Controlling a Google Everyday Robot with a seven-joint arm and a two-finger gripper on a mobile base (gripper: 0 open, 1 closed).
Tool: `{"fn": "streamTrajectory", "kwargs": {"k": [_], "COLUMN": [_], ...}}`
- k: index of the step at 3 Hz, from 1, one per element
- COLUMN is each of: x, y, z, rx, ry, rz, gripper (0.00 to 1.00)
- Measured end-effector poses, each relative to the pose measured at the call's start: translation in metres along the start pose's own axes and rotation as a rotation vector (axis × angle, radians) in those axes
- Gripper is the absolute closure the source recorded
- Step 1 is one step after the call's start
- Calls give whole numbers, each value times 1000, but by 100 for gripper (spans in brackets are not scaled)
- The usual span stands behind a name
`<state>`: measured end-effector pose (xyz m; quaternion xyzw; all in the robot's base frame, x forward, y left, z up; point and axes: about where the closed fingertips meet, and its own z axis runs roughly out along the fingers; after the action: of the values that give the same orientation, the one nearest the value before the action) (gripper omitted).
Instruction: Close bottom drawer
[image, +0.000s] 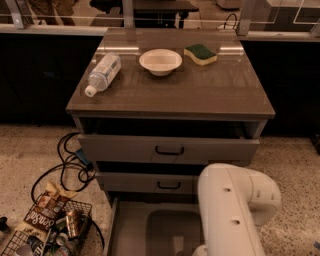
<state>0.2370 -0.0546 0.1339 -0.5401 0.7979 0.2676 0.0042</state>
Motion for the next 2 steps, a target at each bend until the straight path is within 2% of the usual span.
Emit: {"fn": "streamTrajectory", "kwargs": {"k": [2], "x": [-24], "y": [-44], "z": [-37], "rx": [232], "ry": [-134], "rz": [-34], "gripper": [100]}}
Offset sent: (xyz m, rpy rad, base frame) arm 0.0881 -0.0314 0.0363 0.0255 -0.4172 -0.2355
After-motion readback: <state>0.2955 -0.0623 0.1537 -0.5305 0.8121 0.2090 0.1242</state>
